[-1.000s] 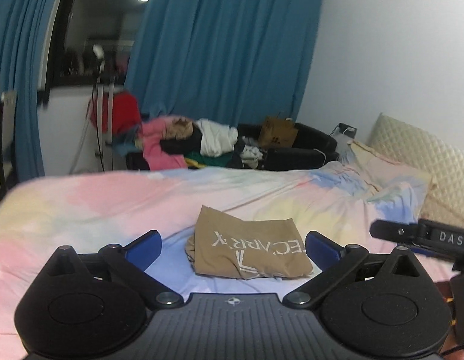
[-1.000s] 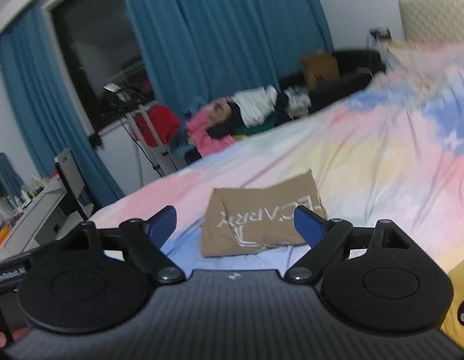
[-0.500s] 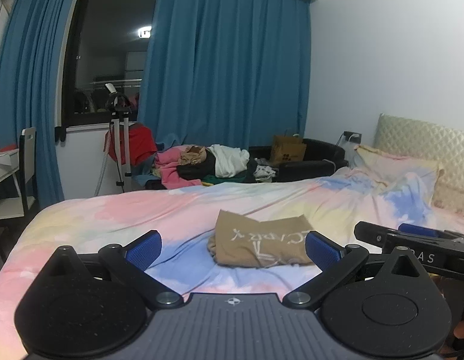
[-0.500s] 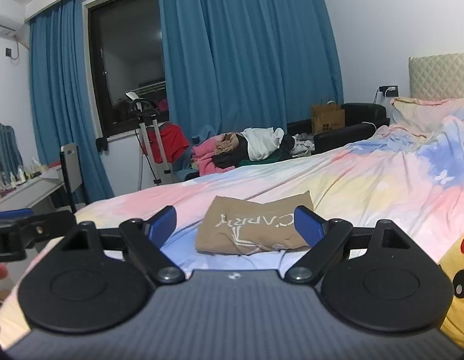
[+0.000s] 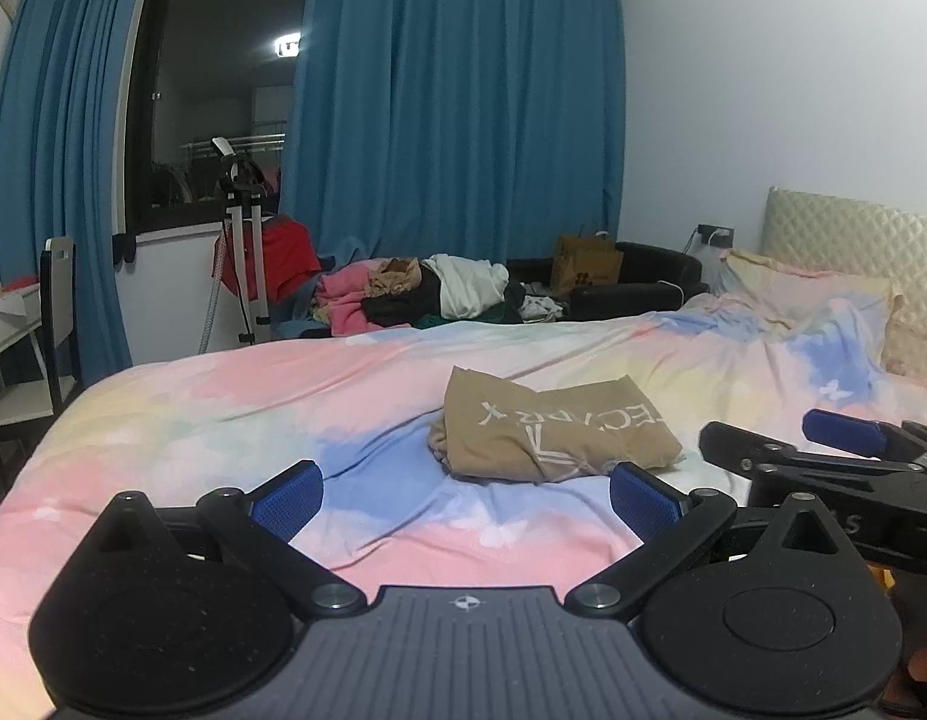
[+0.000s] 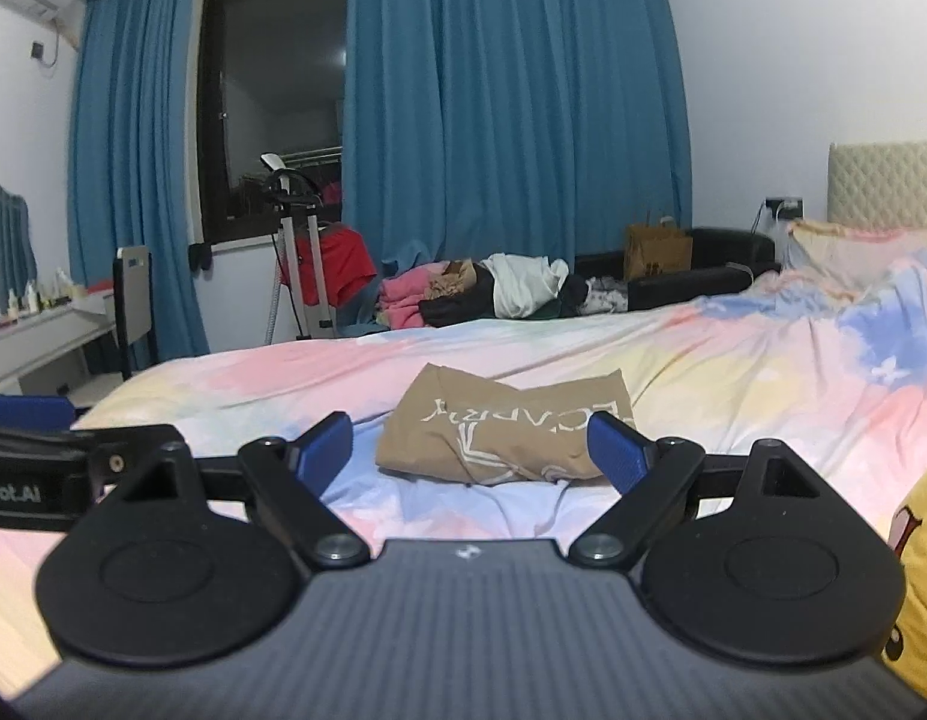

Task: Fold clothes

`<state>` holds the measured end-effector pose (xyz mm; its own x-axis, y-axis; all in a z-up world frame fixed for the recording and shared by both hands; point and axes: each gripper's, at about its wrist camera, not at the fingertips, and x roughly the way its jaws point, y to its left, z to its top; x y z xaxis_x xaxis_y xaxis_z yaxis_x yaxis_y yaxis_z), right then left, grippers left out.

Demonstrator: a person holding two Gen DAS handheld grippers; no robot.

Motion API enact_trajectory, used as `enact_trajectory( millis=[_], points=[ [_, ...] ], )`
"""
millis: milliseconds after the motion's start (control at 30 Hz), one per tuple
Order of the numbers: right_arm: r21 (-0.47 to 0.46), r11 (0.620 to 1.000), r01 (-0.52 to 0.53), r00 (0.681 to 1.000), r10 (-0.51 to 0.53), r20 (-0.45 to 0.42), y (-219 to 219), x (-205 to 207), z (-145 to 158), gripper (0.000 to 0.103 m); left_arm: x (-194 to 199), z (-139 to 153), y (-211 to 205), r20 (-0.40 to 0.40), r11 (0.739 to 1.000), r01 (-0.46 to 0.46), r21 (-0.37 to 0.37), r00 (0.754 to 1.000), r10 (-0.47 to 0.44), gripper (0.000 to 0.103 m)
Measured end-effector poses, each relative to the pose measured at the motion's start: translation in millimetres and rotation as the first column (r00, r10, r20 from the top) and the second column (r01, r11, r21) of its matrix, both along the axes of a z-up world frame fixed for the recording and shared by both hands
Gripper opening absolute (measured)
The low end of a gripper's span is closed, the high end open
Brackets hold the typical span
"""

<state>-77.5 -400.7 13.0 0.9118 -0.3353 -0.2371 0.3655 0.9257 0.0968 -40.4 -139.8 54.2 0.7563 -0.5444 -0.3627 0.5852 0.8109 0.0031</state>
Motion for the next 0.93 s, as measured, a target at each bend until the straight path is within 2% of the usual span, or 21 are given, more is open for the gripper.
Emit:
enact_trajectory(
  millis=[233,933],
  points=[
    [-0.012,1.000,0.005,1.000,-0.005,-0.020,2.4,5.3,-3.9,0.087,-1.8,-5.9,6.3,0.001,1.000,-0.017,-0.010,1.000,0.017,0.103],
    [0.002,1.000,0.007,1.000,-0.007,-0.010,1.3,5.2,-6.0,0.087,4.2,-7.6,11.0,-0.015,0.999,-0.047,-0.013,0.999,0.047,0.103]
  ],
)
